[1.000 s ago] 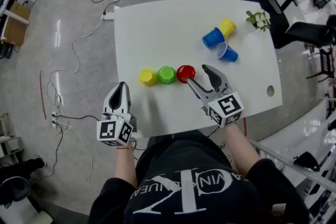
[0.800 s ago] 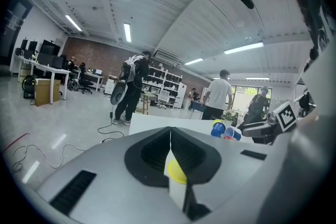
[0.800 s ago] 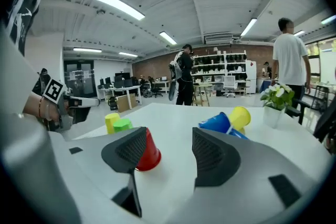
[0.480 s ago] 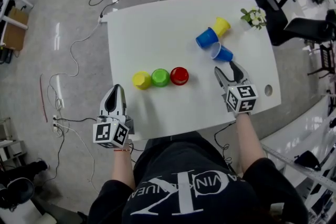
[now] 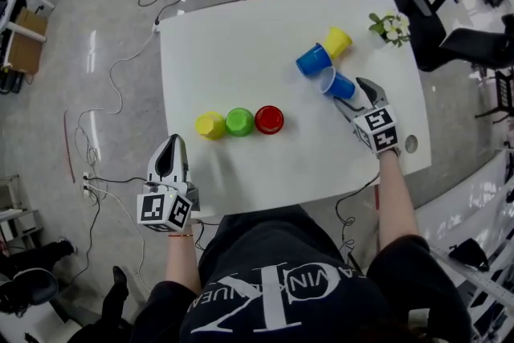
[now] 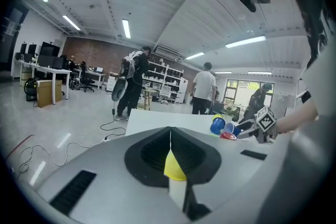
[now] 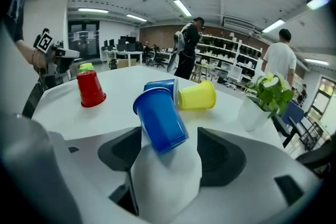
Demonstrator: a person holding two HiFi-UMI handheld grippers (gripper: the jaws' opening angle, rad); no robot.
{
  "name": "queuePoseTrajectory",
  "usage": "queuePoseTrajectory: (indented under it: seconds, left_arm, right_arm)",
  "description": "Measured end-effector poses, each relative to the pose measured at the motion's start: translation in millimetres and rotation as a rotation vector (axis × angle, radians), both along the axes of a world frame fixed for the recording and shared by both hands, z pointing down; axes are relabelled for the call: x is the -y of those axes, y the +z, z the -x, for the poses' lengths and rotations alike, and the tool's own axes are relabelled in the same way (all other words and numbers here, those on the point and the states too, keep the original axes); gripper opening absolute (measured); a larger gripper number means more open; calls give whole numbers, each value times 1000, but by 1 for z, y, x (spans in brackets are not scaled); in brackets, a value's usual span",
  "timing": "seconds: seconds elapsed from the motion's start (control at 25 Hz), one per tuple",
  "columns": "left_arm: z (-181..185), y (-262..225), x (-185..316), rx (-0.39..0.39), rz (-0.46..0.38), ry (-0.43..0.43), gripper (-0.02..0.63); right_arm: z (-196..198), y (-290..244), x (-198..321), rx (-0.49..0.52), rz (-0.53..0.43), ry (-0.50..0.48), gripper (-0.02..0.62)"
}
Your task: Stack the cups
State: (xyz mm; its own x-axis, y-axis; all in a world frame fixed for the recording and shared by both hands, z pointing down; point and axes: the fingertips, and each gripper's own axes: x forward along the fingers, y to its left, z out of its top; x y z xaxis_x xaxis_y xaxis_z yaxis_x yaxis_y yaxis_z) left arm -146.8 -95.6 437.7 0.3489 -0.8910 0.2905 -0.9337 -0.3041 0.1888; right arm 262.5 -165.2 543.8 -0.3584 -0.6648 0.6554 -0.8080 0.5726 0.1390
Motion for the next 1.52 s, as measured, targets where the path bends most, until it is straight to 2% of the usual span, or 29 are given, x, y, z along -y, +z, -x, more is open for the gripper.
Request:
queuePoseTrajectory:
  seconds: [0.08, 0.16, 0.68, 0.96, 1.08, 1.28, 1.52]
  left_arm:
    - [0, -1, 0, 2, 1, -2, 5]
    - [-1, -1, 0, 4, 3, -4, 5]
    - [-3, -1, 6, -21, -4, 16, 5]
    - [0, -1, 6, -31, -16, 17, 5]
    - [8, -1, 2, -28, -18, 4, 5]
    - [20, 0, -3, -30, -14, -22, 5]
    - [24, -1, -5, -32, -22, -30, 5]
  right_arm:
    - [3, 0, 1, -9, 2, -46, 323]
    - [7, -3, 0, -16, -9, -73, 278]
    - [48, -43, -30, -12, -30, -205, 273]
    - [84, -45, -33, -65, -1, -320, 245]
    - [89, -41, -32, -40, 9, -294, 256]
    - [89, -33, -32, 88, 40, -179, 264]
    - [83, -45, -27, 209, -10, -70, 250]
